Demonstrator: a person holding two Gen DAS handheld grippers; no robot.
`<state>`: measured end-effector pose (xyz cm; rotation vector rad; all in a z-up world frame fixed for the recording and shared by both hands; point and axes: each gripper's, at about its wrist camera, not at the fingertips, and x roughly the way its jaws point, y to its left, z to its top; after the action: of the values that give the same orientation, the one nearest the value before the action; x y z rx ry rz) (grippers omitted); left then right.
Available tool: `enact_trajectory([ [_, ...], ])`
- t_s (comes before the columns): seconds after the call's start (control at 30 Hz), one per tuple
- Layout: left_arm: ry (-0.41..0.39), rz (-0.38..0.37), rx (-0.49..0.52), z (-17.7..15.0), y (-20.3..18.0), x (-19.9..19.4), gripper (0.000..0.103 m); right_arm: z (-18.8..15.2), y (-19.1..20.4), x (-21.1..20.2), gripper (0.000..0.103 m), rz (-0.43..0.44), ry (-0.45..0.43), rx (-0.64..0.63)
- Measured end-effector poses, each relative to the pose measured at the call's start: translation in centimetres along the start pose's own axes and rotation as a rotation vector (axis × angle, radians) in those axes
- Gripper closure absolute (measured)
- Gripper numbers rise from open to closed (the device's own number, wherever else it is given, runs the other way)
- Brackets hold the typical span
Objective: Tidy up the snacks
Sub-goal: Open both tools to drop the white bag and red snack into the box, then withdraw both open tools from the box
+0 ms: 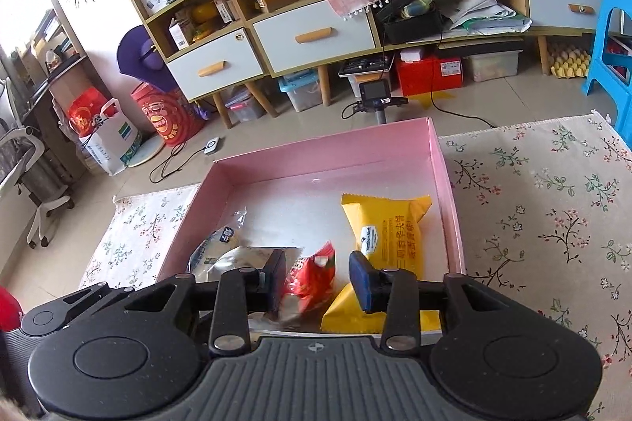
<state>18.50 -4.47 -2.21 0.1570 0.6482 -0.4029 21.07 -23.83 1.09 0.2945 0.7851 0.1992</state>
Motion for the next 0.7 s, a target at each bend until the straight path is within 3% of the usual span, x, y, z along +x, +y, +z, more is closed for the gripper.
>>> enact_trajectory([
  [0.07,-0.001,-0.008,0.001,0.0,0.0,-0.1,0.04,0.0,0.0,0.0,0.074,-0.002,0.001,-0.003],
  [0.23,-0.01,-0.006,0.004,-0.1,-0.1,-0.6,0.016,0.2,0.0,-0.3,0.058,0.003,-0.001,0.013],
  [0.4,-0.02,-0.022,0.005,-0.2,0.2,-1.7,0.009,-0.1,0.0,-1.5,0.033,0.038,-0.009,0.034],
  [0.7,-0.014,-0.024,-0.028,-0.7,0.9,-3.7,0.007,-0.9,-0.2,-3.2,0.022,0.014,-0.021,0.011],
])
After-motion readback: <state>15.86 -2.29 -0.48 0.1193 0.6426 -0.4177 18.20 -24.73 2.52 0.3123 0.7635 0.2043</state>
